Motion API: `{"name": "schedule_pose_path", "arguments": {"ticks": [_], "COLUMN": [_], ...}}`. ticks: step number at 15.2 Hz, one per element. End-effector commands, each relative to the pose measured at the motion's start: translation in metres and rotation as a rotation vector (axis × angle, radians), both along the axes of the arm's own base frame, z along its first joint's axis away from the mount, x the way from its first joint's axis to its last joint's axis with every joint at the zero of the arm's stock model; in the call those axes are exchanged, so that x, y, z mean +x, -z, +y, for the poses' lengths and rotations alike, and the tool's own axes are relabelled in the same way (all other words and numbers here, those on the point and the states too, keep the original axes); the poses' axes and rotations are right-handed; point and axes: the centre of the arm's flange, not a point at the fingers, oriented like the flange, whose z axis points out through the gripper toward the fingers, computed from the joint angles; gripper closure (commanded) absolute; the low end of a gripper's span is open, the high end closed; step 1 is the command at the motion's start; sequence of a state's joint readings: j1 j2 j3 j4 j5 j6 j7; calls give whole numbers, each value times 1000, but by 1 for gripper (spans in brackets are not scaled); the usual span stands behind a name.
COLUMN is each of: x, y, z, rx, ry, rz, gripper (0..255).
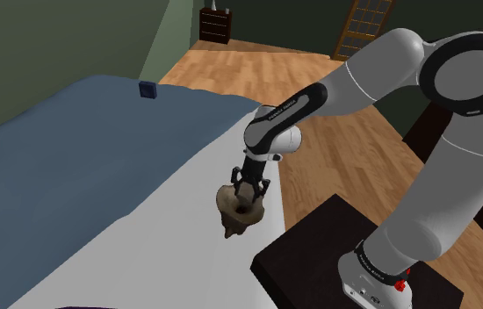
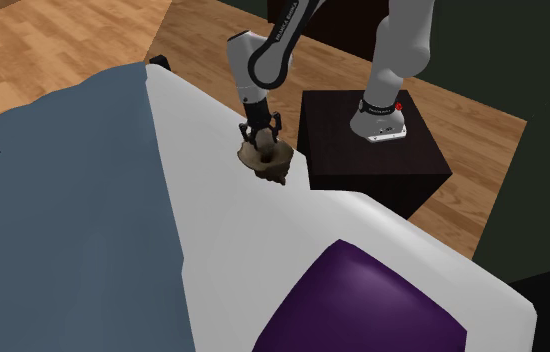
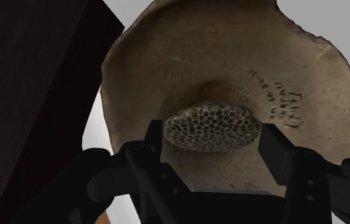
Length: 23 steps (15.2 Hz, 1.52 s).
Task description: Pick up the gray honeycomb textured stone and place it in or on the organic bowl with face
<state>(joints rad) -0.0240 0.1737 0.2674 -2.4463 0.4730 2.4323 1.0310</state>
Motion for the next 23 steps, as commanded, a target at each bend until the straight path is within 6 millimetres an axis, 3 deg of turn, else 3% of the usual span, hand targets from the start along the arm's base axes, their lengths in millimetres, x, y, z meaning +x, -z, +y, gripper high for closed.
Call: {"name": "schedule_pose_path", "arguments": {"ticks": [1, 22, 23], "x": [0, 0, -2], "y": [-10, -120, -126], "z": [0, 0, 12], "rx": [0, 0, 0], "ry": [0, 0, 0], "rz": [0, 0, 0], "gripper": [255, 255, 255]}}
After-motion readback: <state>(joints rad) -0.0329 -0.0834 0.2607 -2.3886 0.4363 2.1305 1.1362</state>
